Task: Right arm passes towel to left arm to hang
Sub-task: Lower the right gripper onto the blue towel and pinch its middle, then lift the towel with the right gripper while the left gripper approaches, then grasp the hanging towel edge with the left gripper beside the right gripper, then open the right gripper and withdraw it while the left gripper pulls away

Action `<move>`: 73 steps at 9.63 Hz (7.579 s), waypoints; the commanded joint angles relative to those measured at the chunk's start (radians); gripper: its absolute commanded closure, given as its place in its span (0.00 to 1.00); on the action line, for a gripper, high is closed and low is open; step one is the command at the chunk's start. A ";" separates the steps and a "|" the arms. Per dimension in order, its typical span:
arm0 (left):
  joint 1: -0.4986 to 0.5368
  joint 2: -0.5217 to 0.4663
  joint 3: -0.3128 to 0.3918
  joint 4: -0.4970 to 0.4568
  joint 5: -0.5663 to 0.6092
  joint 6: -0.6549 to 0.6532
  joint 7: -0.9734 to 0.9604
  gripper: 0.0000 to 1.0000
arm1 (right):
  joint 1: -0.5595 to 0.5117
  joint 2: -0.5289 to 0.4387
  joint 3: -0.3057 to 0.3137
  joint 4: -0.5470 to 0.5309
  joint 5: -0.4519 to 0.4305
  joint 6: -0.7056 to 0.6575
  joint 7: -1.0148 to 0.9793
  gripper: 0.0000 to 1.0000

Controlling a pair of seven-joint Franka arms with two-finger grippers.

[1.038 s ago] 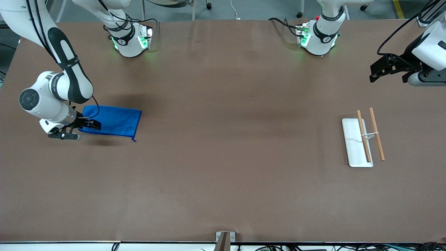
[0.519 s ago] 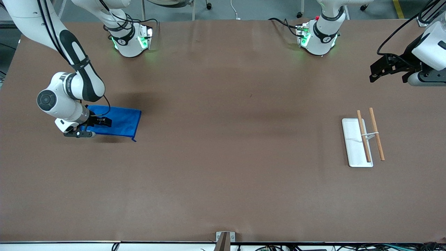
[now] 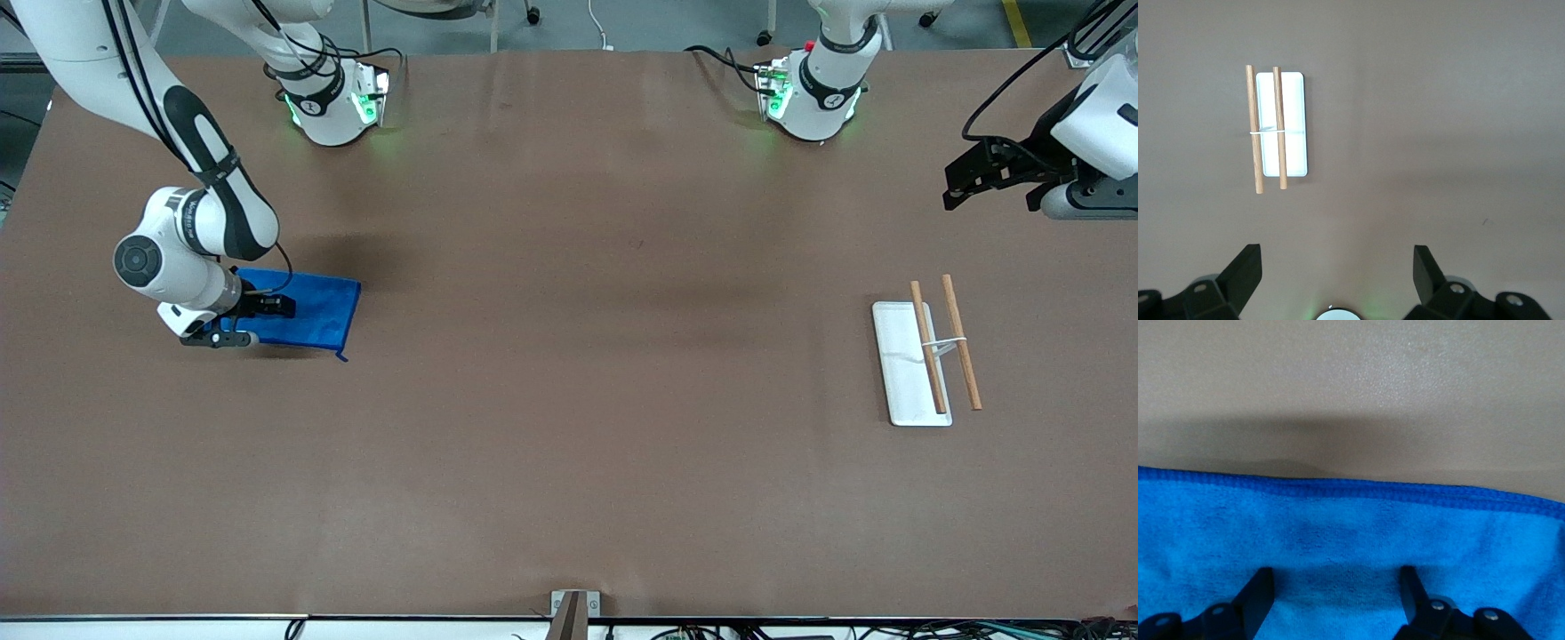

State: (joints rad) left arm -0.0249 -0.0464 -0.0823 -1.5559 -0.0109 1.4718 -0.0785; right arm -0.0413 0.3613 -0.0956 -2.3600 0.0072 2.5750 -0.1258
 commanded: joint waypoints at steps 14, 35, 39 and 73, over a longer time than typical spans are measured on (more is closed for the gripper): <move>0.000 0.030 -0.004 -0.007 0.005 0.021 0.011 0.00 | 0.001 -0.113 0.014 0.324 0.042 -0.445 0.009 1.00; -0.064 0.636 -0.324 -0.119 -1.745 0.364 0.832 0.23 | 0.418 -0.134 0.016 0.788 1.398 -0.776 0.252 1.00; -0.061 0.700 -0.434 -0.118 -1.891 0.364 0.913 0.32 | 0.503 -0.131 0.016 0.789 1.473 -0.678 0.256 1.00; 0.226 0.424 -0.439 0.010 -0.371 0.532 -0.372 1.00 | 0.034 -0.102 0.005 0.788 0.592 -0.819 0.002 0.00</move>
State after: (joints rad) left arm 0.2057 0.3697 -0.5228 -1.5450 -0.5314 2.0149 -0.3760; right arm 0.0085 0.2626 -0.1090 -1.5814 0.6818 1.7532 -0.1089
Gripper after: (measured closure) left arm 0.974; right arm 0.000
